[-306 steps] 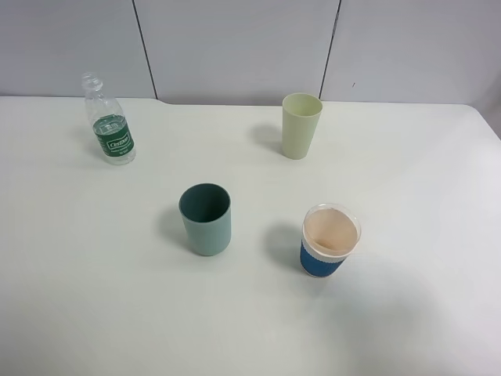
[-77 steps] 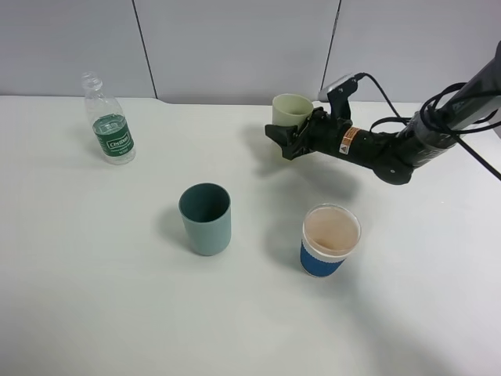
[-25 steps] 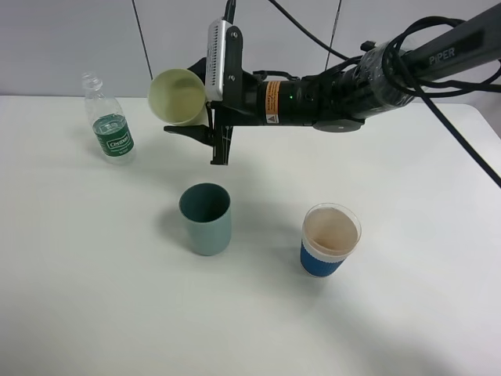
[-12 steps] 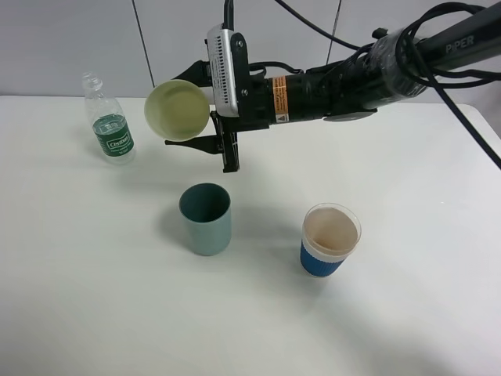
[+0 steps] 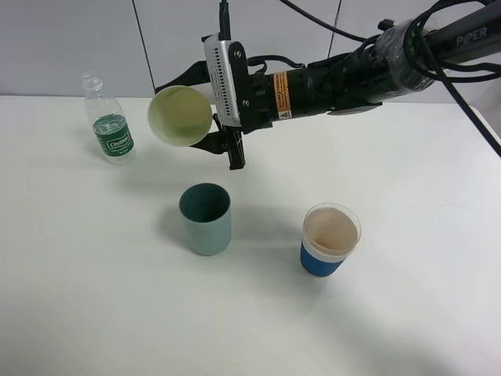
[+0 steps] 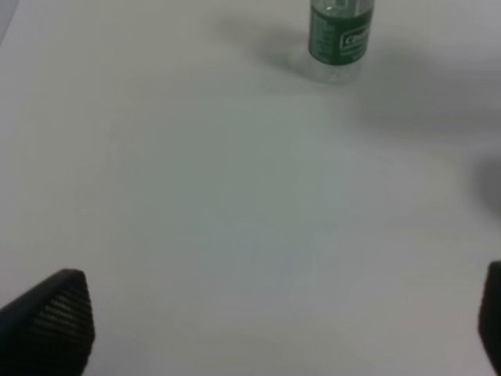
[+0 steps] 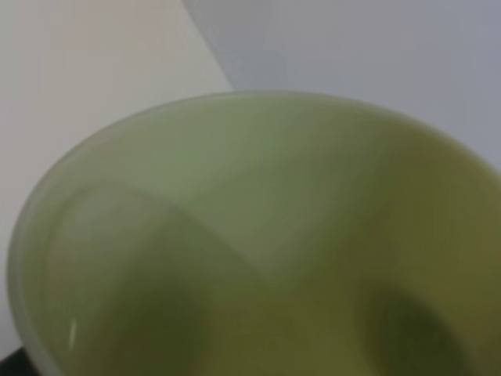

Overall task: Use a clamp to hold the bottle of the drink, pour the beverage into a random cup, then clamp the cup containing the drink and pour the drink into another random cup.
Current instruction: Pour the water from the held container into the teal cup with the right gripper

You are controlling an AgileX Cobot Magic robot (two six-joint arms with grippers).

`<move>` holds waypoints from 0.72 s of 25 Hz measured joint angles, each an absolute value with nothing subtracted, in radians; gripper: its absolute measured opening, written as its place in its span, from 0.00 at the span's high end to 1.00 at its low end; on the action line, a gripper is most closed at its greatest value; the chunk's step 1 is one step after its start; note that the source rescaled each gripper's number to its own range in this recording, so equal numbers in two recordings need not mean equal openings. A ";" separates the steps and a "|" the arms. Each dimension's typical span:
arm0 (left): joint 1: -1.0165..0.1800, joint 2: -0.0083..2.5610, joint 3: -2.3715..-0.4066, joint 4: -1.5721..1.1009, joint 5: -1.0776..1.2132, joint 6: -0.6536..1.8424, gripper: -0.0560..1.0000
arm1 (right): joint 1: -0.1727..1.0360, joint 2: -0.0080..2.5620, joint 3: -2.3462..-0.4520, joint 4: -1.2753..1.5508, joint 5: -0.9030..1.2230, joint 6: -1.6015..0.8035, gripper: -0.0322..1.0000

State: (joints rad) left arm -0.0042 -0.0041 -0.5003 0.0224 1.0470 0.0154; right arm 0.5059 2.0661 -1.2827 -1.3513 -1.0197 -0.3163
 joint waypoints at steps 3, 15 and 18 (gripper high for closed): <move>-0.004 -0.004 -0.500 0.022 1.047 0.015 0.00 | 0.506 2.066 -1.283 -1.351 -1.020 -0.342 0.97; -0.004 -0.004 -0.500 0.022 1.047 0.015 0.00 | 0.506 2.066 -1.283 -1.361 -0.998 -0.467 0.97; -0.004 -0.004 -0.500 0.022 1.047 0.015 0.00 | 0.506 2.066 -1.283 -1.361 -0.998 -0.479 0.97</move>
State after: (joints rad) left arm -0.0042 -0.0041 -0.5003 0.0224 1.0470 0.0154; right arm 0.5059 2.0661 -1.2827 -1.3607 -0.9983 -0.4791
